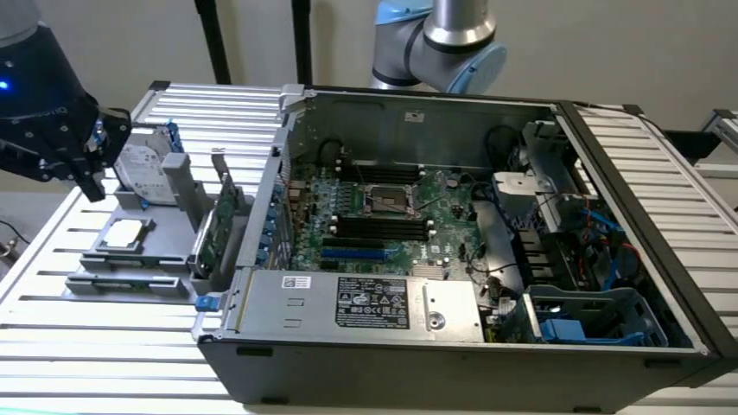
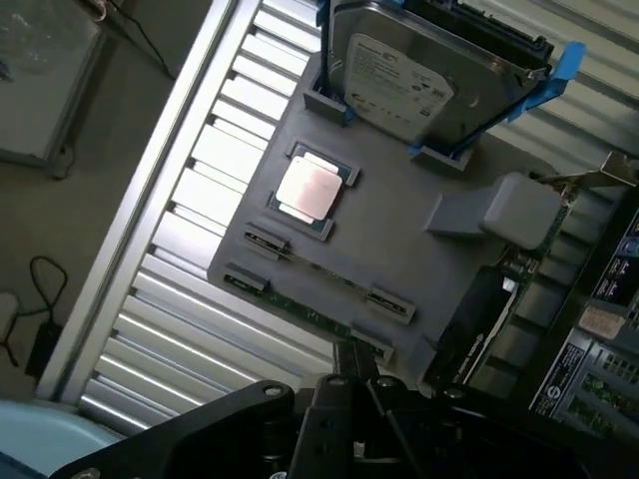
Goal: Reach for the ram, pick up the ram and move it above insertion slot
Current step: 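Pick up the ram and move it above insertion slot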
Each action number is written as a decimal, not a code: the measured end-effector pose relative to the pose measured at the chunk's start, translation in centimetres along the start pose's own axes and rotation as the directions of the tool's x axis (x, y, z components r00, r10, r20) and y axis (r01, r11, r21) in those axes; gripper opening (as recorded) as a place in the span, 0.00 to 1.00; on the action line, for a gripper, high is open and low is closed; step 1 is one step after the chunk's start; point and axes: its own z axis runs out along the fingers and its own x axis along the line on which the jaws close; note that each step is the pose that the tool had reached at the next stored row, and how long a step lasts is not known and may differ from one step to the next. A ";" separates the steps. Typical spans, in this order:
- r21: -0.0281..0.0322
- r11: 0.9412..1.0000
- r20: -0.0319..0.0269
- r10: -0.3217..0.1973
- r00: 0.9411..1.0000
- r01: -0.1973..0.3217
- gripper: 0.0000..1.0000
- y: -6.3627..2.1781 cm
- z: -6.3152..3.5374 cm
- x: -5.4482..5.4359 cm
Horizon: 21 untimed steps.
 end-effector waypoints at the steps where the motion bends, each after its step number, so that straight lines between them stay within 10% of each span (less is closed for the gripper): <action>1: 0.000 1.000 -0.001 -0.018 1.000 0.018 0.11 0.00 0.02 0.0; 11: 0.001 0.980 -0.008 -0.198 0.980 0.198 0.11 -0.01 0.12 0.0; 21: 0.000 0.928 -0.015 -0.372 0.928 0.372 0.11 -0.01 0.12 0.0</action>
